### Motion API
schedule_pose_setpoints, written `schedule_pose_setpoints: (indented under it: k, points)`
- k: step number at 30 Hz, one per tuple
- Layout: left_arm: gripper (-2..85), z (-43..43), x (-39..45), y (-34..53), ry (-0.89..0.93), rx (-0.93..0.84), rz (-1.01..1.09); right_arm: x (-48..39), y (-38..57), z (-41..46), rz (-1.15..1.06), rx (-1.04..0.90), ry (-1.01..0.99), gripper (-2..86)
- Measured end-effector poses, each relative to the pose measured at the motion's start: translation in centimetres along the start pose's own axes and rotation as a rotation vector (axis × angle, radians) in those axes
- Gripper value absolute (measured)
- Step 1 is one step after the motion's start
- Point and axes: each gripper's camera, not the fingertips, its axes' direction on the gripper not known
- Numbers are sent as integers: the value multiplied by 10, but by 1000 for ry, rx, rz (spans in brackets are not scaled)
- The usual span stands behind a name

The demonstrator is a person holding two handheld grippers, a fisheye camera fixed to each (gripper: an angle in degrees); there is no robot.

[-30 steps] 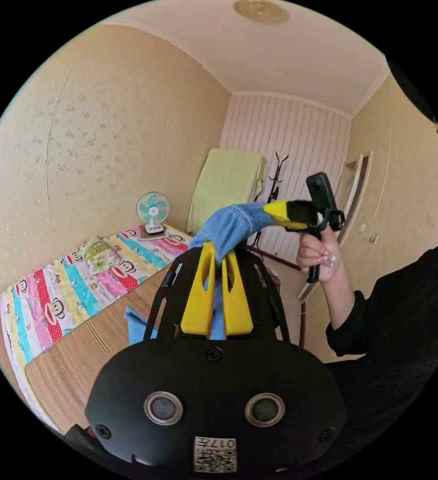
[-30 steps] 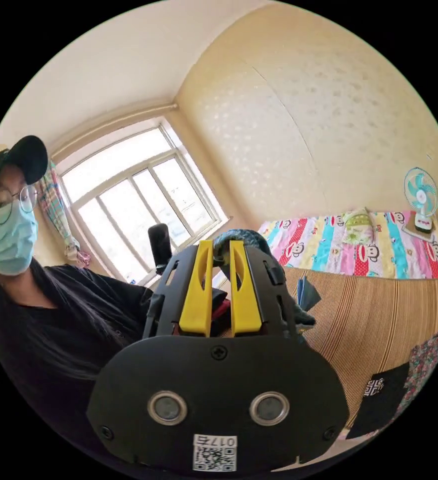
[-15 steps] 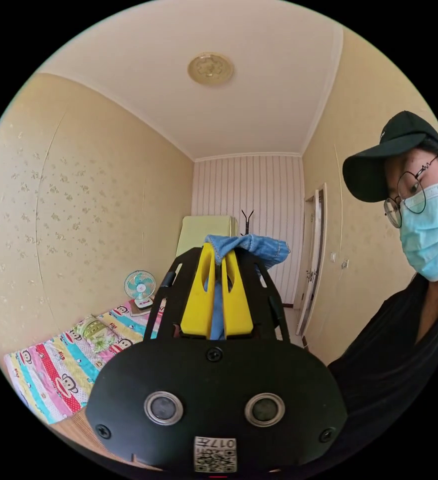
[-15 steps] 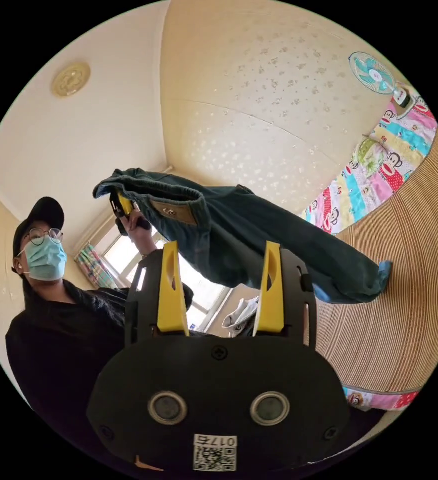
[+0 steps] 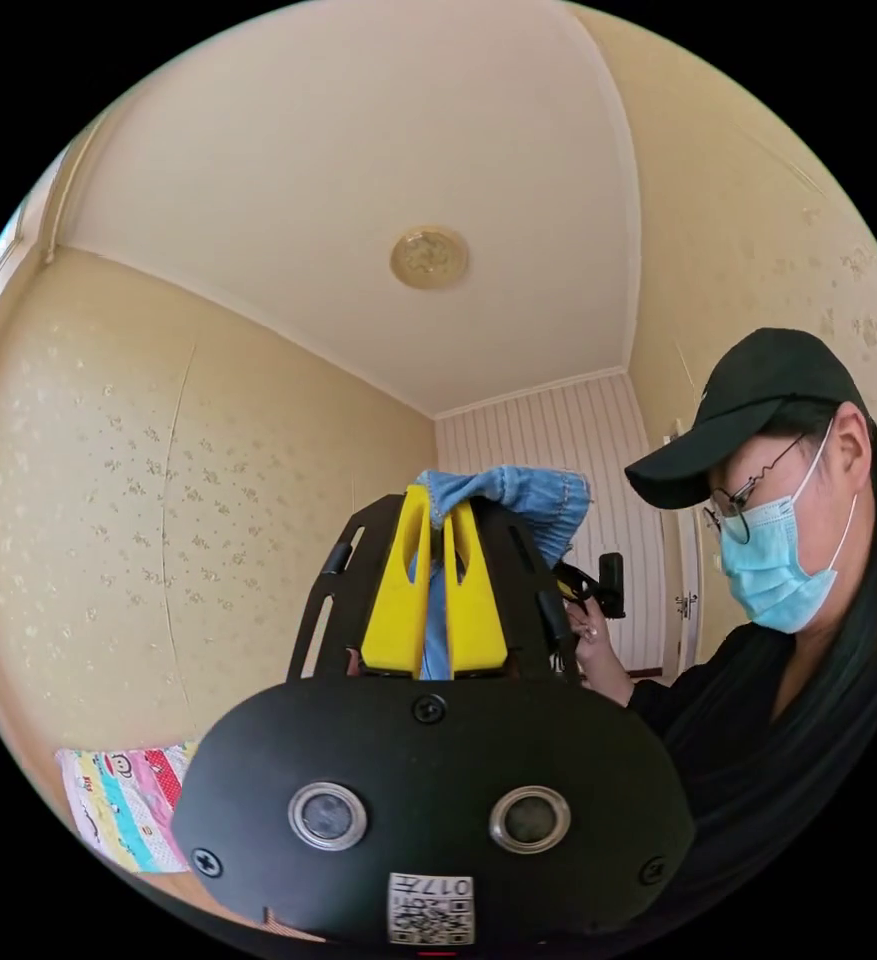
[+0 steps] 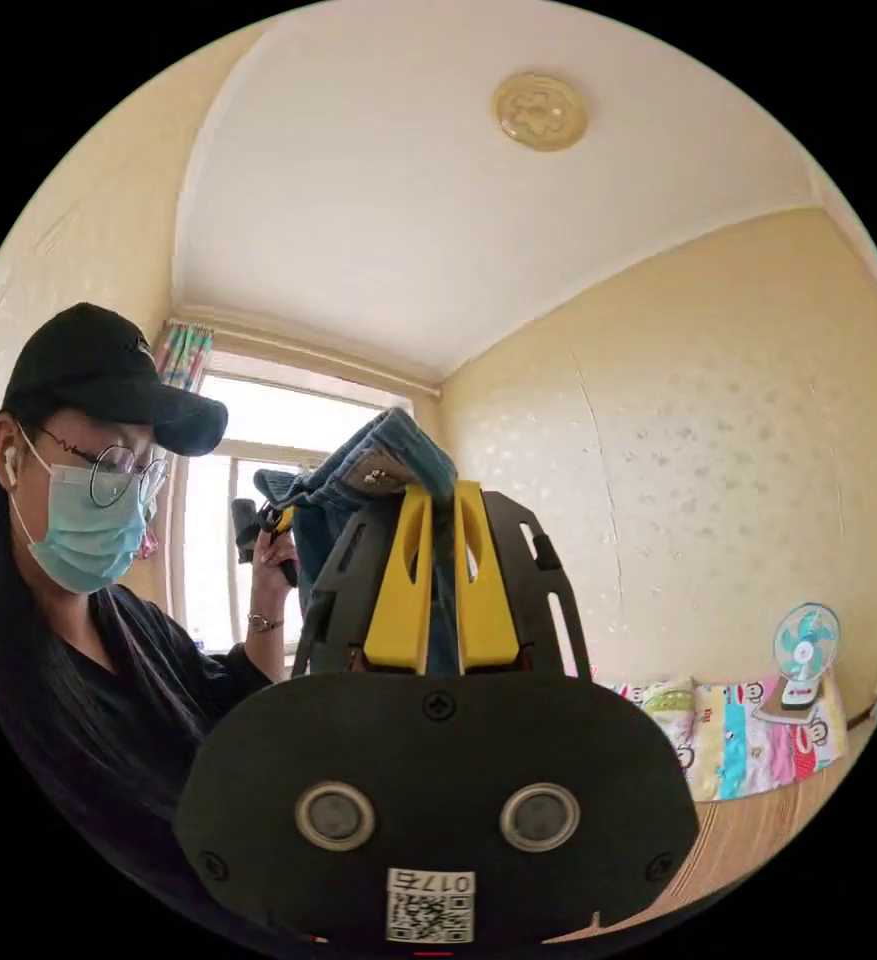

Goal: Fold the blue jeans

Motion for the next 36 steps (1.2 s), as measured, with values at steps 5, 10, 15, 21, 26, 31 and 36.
schedule_pose_setpoints:
  k: [5,10,15,21,26,31,36]
  points:
    - [-9,14,-40,-41,-98,-13,-17,18,-56,44,-52,-23,118,35]
    - [-7,90,-172,-21,-263,-316,-194,139,-51,140,112,-258,142,37]
    - [9,208,-371,99,-418,-743,-469,343,68,326,180,-684,427,55]
    - [64,229,-544,338,-602,-971,-923,539,296,399,486,-943,637,72]
    - [77,141,-524,516,-524,-1101,-1134,555,497,328,595,-1176,446,73]
    - [82,15,-442,653,-470,-1410,-1268,494,681,220,755,-1561,151,82]
    - [102,-36,-392,678,-307,-1550,-1219,394,756,146,938,-1748,-240,108]
